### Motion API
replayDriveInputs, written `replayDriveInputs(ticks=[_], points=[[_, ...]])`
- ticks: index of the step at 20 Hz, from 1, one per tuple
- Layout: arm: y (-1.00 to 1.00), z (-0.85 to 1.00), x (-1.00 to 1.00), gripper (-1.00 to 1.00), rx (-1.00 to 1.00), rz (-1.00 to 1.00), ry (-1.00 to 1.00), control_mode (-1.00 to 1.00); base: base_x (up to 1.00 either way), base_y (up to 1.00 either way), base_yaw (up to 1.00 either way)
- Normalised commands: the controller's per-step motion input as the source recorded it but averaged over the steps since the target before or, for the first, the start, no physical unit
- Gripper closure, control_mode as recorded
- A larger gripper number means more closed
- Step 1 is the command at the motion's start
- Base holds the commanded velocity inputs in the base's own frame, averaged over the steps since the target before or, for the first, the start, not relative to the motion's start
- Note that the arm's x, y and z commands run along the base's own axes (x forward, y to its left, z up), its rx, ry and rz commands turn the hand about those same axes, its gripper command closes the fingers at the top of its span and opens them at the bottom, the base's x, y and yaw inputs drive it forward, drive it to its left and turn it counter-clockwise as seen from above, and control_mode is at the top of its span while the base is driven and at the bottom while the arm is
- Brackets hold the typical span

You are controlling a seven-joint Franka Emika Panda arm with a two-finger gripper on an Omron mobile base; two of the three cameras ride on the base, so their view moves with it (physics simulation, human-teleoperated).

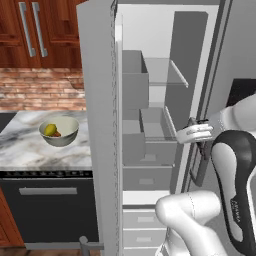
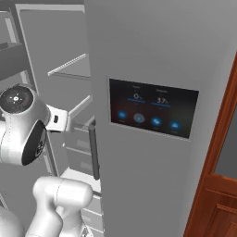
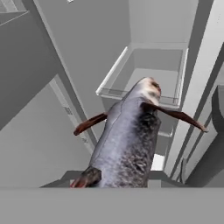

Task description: Take the lemon, peach, and fish from the freezer and place them in the bowl on the counter.

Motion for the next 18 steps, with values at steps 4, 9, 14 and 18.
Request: replayDriveInputs(ticks=[4,9,14,18], points=[[-0.05,0.0,-0.33,1.0,0.02,-0.04,-0.06,1.0,-0.19,-0.03,-0.01],[0.0,0.0,0.0,1.0,0.0,0.0,0.0,1.0,-0.92,0.1,-0.01],[0.0,0.0,0.0,1.0,0.0,0.0,0.0,1.0,-0.92,0.9,0.0],[0.0,0.0,0.0,1.0,0.0,0.0,0.0,1.0,-0.43,1.0,0.0]])
